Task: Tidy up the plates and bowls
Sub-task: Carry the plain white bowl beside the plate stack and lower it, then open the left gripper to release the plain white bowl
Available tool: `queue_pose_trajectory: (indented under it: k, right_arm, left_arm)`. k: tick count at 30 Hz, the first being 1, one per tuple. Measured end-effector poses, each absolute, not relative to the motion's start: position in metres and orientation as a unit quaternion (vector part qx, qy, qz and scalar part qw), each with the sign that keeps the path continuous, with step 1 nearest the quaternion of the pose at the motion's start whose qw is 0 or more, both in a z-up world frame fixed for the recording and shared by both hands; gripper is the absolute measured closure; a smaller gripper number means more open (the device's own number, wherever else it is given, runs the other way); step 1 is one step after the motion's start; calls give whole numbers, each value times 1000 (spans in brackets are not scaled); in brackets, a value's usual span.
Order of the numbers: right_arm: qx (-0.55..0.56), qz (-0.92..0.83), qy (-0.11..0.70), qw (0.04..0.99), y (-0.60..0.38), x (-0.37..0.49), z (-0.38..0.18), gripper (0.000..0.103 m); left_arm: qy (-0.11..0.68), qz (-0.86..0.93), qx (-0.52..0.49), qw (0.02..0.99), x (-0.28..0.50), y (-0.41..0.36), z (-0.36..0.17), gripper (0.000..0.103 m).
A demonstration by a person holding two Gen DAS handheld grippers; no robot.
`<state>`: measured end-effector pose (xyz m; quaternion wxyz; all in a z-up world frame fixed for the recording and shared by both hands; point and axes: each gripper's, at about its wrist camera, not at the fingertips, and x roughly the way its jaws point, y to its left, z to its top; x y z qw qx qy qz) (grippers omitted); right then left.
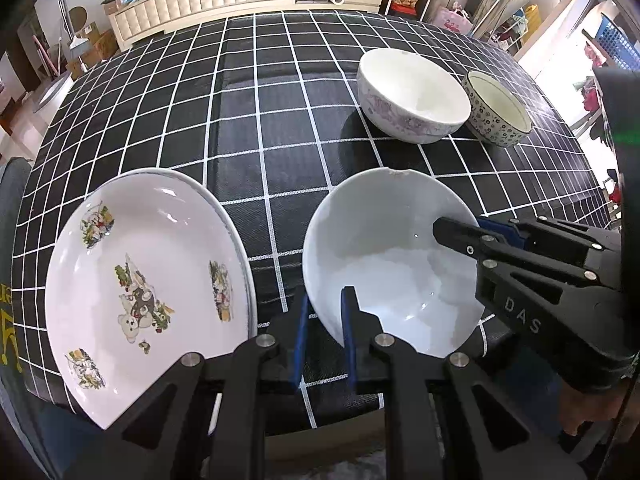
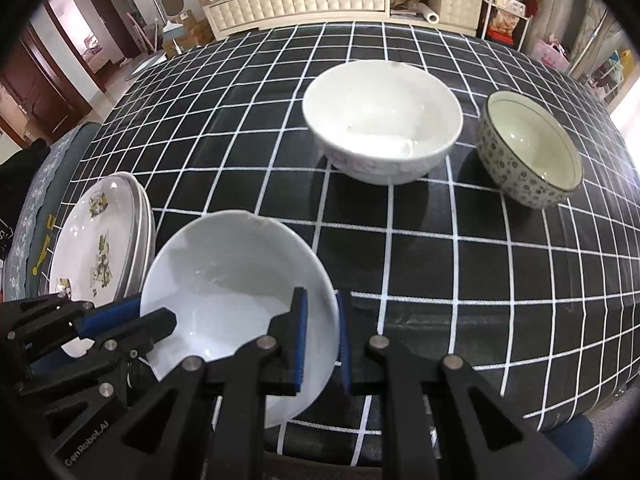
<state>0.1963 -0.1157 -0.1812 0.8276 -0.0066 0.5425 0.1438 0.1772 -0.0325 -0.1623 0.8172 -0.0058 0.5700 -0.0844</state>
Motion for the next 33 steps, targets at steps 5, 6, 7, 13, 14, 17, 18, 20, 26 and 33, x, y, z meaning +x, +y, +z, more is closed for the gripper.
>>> queue_pose_trajectory:
  k: [5, 6, 7, 13, 14, 17, 18, 20, 26, 33]
  right_arm:
    - [-5, 146, 544, 826, -116, 196, -182, 85]
    - [-3, 146, 545, 826, -117, 196, -182, 85]
    - [-3, 143, 545, 826, -118, 196, -181, 85]
    - [5, 135, 545, 827, -125, 195, -177, 85]
    - [7, 134, 545, 828, -126, 195, -175, 85]
    - [7, 131, 541, 831, -129, 192, -170, 85]
    - [6, 129, 538, 833, -131, 190, -167, 85]
    - [4, 127, 531, 838, -134, 185, -160, 84]
    - [3, 124, 506, 853, -140, 173, -136, 67]
    - [-16, 119, 466, 876, -141, 158, -104, 46]
  left_arm:
    - [568, -86, -7, 818, 178, -31, -162, 89]
    - [567, -86, -7, 819, 178, -31, -163, 89]
    - [568, -86, -5, 819, 178, -31, -163, 89]
    - [565, -83, 0, 821, 178, -31, -161, 89]
    - [565, -82, -1, 821, 177, -30, -160, 89]
    - [561, -81, 2, 824, 175, -29, -155, 87]
    - [558, -80, 3, 826, 174, -28, -153, 85]
    - [550, -79, 2, 832, 172, -27, -145, 82]
    - [523, -78, 2, 849, 163, -24, -122, 67]
    - [493, -82, -3, 866, 153, -24, -95, 55]
